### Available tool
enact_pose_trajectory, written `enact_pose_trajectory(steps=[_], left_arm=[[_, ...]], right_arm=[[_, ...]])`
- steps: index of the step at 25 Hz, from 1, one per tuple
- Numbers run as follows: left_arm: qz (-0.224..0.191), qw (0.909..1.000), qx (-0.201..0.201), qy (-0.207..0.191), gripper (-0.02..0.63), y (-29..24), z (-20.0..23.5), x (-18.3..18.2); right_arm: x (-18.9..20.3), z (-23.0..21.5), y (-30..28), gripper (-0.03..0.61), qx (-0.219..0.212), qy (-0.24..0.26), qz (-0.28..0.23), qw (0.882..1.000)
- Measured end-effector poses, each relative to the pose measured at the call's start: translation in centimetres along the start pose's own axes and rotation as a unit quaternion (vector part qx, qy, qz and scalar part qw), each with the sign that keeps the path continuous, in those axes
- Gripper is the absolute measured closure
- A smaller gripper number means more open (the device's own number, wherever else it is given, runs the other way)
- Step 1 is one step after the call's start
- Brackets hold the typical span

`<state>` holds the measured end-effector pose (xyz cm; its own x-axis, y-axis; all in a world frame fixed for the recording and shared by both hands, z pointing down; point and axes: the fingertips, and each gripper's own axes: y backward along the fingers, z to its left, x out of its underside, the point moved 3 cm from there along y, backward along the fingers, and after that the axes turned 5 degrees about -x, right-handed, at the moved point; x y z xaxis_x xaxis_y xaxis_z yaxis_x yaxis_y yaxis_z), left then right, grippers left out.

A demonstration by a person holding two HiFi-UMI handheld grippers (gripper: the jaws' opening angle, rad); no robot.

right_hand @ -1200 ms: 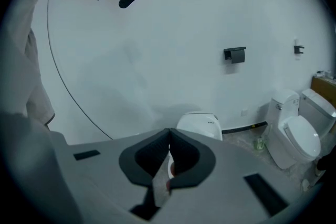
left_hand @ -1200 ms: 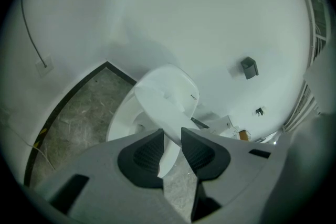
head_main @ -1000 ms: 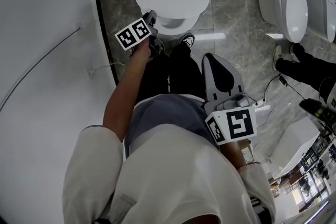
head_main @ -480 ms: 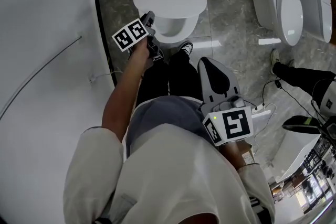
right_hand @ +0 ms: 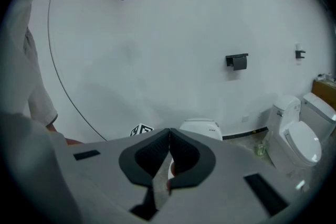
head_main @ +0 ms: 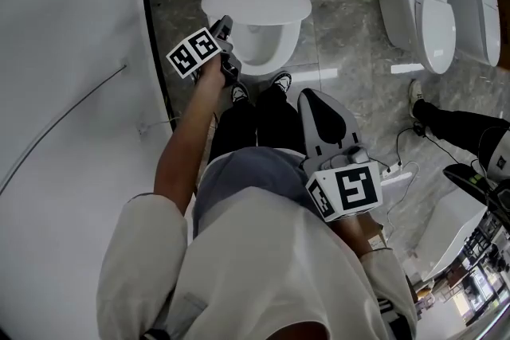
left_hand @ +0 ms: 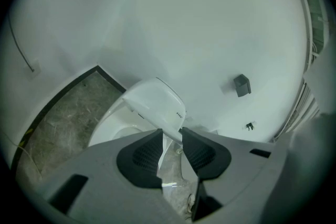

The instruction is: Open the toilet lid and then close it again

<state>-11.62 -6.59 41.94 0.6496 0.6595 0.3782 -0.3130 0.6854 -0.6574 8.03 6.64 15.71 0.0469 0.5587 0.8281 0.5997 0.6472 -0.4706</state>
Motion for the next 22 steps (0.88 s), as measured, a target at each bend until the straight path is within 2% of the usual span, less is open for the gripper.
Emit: enact_pose_trajectory(steps=[3, 22], left_arm=[[-0.004, 0.9998, 0.010, 0.015, 0.511, -0.2, -0.6, -0.9], [-0.040, 0.9969, 0.046, 0.049, 0.495, -3.0, -4.2, -7.3]], right_arm=[[-0.4, -0.2, -0.1, 0.568, -0.001, -0.004, -0.002, 1.000], [-1.9, -2.3, -1.4, 0.568, 0.002, -0.006, -0.001, 1.000]])
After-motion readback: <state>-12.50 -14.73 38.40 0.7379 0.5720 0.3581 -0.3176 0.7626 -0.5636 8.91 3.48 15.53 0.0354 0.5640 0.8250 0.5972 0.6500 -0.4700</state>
